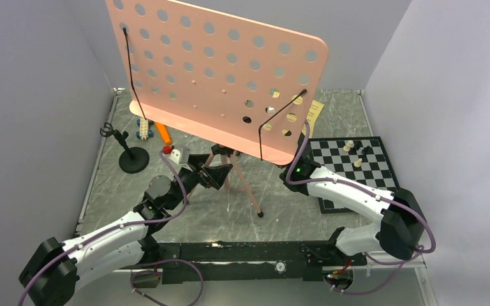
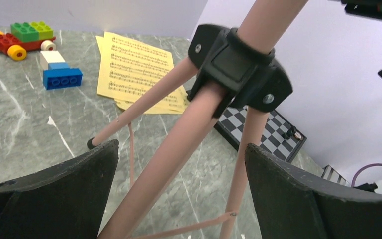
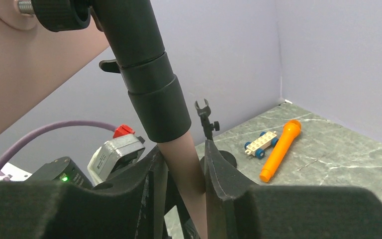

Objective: Pack up the instrument practice props

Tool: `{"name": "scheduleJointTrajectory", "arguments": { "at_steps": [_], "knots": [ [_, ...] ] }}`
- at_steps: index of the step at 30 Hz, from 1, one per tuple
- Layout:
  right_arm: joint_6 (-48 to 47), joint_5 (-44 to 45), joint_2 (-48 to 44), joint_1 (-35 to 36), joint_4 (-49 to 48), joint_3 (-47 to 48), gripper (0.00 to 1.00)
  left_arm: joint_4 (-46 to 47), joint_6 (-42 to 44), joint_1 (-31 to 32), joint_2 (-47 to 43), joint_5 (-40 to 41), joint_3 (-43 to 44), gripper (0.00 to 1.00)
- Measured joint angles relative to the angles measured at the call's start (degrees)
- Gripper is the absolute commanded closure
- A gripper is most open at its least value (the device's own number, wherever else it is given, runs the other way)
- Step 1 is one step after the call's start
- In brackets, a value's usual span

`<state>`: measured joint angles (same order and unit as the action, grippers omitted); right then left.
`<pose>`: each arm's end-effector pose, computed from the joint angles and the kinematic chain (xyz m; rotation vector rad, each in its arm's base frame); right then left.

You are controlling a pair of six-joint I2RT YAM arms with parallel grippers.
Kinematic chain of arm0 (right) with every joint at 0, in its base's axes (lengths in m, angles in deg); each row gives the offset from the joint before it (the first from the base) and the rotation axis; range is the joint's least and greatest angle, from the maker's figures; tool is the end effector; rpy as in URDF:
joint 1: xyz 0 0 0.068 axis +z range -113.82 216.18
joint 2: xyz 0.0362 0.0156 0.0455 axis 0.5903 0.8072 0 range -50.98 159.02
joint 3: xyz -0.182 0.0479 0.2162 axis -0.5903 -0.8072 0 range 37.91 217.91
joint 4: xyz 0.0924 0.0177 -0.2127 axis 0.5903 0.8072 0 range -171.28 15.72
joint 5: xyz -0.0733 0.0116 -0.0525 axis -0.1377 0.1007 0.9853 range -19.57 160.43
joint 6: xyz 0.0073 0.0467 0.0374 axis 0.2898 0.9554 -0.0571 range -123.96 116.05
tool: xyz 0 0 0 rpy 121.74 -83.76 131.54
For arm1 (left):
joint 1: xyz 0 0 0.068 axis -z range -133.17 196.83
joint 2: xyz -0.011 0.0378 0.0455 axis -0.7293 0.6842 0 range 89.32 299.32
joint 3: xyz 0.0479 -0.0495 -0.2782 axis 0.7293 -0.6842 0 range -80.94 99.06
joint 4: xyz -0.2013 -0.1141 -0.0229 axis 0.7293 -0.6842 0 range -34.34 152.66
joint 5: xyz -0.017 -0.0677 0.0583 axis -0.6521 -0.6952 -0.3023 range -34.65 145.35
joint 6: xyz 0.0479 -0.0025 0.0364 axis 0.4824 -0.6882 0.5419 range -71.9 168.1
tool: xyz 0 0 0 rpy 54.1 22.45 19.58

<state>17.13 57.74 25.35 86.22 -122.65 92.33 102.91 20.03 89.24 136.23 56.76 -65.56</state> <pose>0.1761 0.2255 0.3988 -0.5302 1.2245 1.2030 0.1194 -0.1077 0.2739 0.1654 1.4859 -0.9900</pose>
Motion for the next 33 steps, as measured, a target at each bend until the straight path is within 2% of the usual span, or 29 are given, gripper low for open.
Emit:
{"name": "scheduleJointTrajectory", "arguments": {
  "at_steps": [11, 21, 25, 29, 32, 33],
  "knots": [
    [-0.1, 4.9, -2.6, 0.2, 2.4, -1.5, 1.00, 11.6, 1.4, 5.2, 9.3, 5.7, 1.4, 0.01],
    [-0.3, 5.1, -3.7, 0.6, 3.7, -2.1, 1.00, 9.8, 1.5, 6.5, 4.8, 6.3, 1.3, 0.01],
    [-0.3, 5.4, -4.5, 0.6, 3.8, -2.7, 1.00, 12.7, 1.7, 6.6, 10.5, 6.2, 2.5, 0.01],
    [-0.3, 6.4, -5.7, 0.1, 4.3, -3.5, 1.00, 21.1, 1.3, 7.4, 19.1, 5.9, 3.7, 0.01],
    [-0.6, 6.7, -6.1, 0.5, 4.5, -4.0, 1.00, 22.6, 1.0, 8.9, 25.4, 4.9, 4.6, 0.01],
    [-0.7, 6.9, -6.4, 0.4, 4.7, -4.2, 1.00, 22.3, 1.0, 9.0, 25.7, 4.7, 5.0, 0.04]
  ]
}}
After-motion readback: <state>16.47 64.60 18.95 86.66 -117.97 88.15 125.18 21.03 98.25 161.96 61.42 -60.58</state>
